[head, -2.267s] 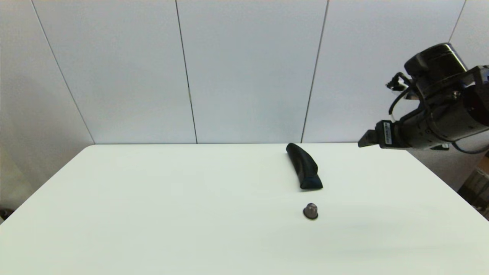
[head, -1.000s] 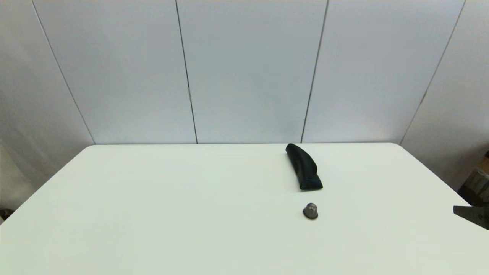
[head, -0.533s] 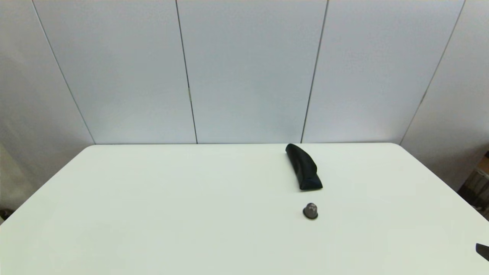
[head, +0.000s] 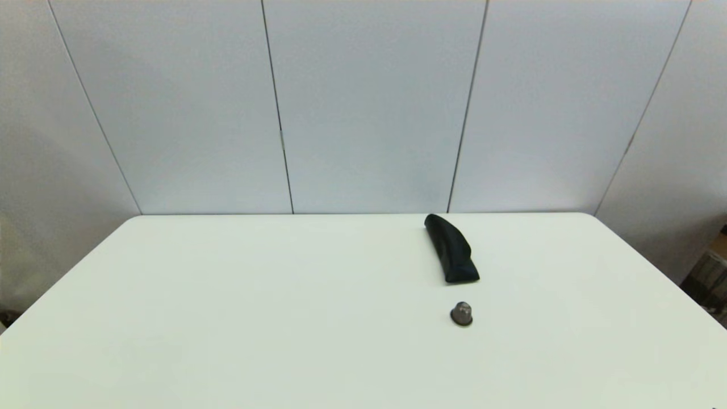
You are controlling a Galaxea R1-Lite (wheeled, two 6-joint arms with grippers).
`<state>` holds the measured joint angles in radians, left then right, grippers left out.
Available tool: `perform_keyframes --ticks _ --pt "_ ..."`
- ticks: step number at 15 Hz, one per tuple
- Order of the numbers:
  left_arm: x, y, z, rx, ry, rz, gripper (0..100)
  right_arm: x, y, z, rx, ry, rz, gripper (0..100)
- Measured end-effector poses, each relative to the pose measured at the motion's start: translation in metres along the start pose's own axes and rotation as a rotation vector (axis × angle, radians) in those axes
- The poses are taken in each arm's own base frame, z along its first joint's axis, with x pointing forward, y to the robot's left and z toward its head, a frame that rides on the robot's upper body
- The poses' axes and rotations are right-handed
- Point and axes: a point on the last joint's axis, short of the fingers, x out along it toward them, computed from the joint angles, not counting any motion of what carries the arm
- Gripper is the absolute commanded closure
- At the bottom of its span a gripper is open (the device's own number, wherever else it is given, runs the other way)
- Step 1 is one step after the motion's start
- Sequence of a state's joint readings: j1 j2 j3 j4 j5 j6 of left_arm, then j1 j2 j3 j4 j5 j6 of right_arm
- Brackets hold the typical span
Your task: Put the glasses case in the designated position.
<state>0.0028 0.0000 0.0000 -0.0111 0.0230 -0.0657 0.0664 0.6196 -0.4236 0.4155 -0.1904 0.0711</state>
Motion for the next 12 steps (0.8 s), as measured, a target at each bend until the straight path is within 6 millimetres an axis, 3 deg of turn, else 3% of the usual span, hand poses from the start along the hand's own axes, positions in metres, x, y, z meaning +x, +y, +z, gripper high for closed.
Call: perform_keyframes --ticks 6,12 --pt "0.0 0.0 0.0 0.0 0.0 0.0 0 -0.001 -0.002 -0.037 -0.022 -0.028 0.02 0" --pt "0.0 0.0 0.0 0.0 0.001 0.0 0 -0.004 -0.003 -0.042 -0.014 -0.196 0.03 0"
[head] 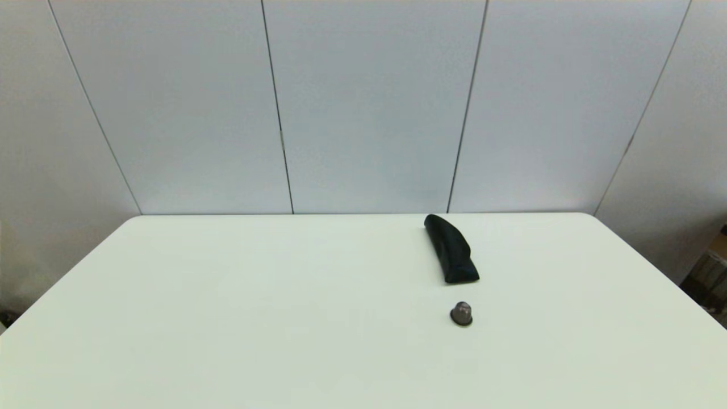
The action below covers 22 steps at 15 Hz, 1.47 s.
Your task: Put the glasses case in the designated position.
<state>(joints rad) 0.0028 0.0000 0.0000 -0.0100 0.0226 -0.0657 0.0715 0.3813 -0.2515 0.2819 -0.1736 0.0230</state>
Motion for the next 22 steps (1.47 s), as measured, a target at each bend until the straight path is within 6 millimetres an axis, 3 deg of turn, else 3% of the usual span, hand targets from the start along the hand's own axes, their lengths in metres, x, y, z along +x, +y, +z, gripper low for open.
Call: perform_keyframes --ticks 12,22 --pt "0.0 0.0 0.0 0.0 0.0 0.0 0 -0.008 -0.001 0.006 -0.022 -0.282 -0.005 0" --pt "0.0 0.0 0.0 0.0 -0.001 0.0 0 0.004 0.001 -0.009 -0.019 -0.288 0.027 0"
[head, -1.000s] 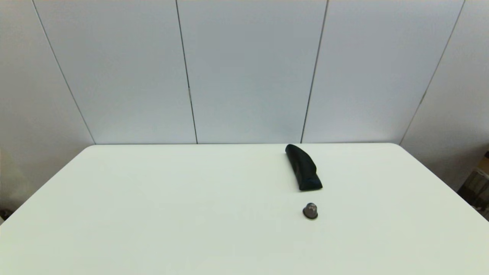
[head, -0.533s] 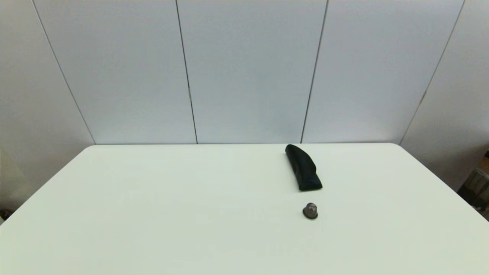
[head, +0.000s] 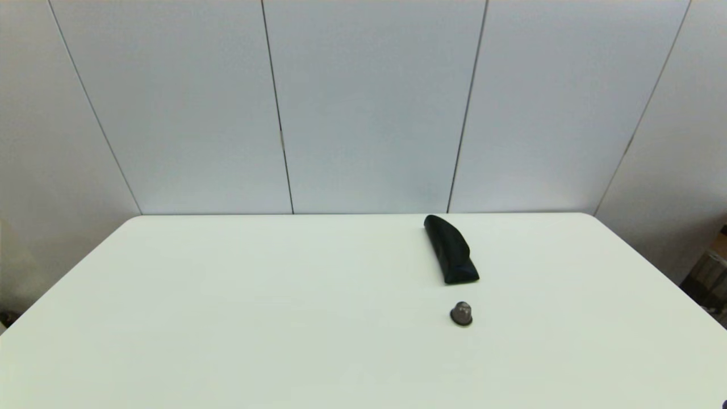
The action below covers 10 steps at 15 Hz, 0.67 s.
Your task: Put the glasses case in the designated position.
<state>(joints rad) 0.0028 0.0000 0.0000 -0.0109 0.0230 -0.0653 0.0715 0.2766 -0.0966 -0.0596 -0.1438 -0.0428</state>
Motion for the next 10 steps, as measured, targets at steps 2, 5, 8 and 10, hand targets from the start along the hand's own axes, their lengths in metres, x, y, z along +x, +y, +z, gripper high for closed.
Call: perform_keyframes --ticks 2,5,8,10 --pt "0.0 0.0 -0.0001 0.0 0.001 0.0 0 0.001 0.0003 -0.003 0.002 0.003 0.0 0" --pt "0.0 0.0 0.0 0.0 0.0 -0.001 0 0.0013 0.0003 -0.0031 -0.002 -0.006 -0.001 0" --pt "0.0 0.0 -0.0001 0.0 0.001 0.0 0 -0.0019 0.0001 0.0022 0.002 -0.027 -0.01 0" --pt "0.0 0.0 -0.0001 0.0 0.001 0.0 0 -0.0043 0.0006 0.0026 -0.012 -0.049 0.007 0"
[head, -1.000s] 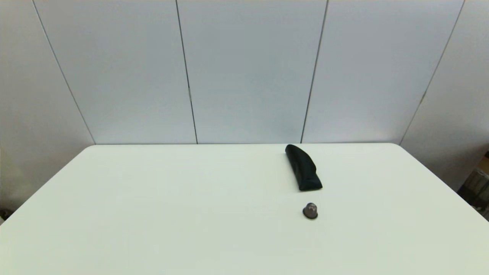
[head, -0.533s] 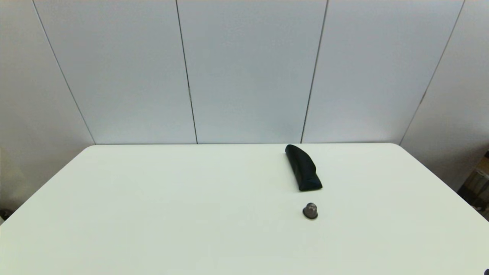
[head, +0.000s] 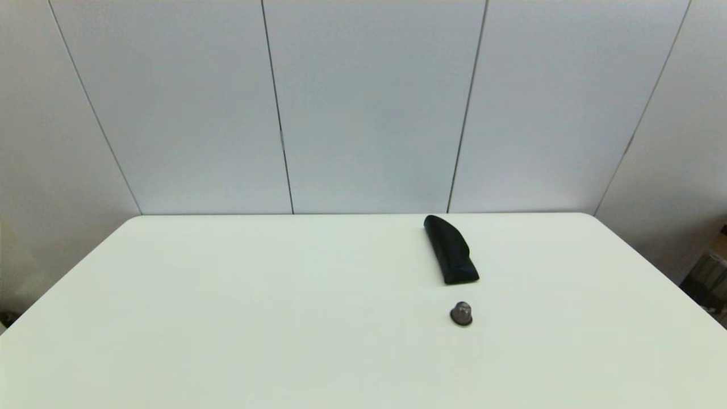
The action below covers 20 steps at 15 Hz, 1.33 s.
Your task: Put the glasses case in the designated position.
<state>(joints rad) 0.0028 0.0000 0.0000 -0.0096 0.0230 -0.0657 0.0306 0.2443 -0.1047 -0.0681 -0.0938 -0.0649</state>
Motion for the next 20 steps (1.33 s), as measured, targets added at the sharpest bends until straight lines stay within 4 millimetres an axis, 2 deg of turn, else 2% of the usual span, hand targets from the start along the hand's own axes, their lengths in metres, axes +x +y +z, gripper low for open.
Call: perform_keyframes --ticks 7,14,20 --pt "0.0 0.0 0.0 0.0 0.0 0.0 0 -0.008 0.001 -0.006 -0.012 -0.061 0.007 0" --pt "0.0 0.0 0.0 0.0 0.0 0.0 0 -0.014 0.002 -0.023 -0.023 -0.081 0.005 0" --pt "0.0 0.0 0.0 0.0 0.0 0.0 0 -0.014 0.002 -0.023 -0.033 -0.085 0.023 0"
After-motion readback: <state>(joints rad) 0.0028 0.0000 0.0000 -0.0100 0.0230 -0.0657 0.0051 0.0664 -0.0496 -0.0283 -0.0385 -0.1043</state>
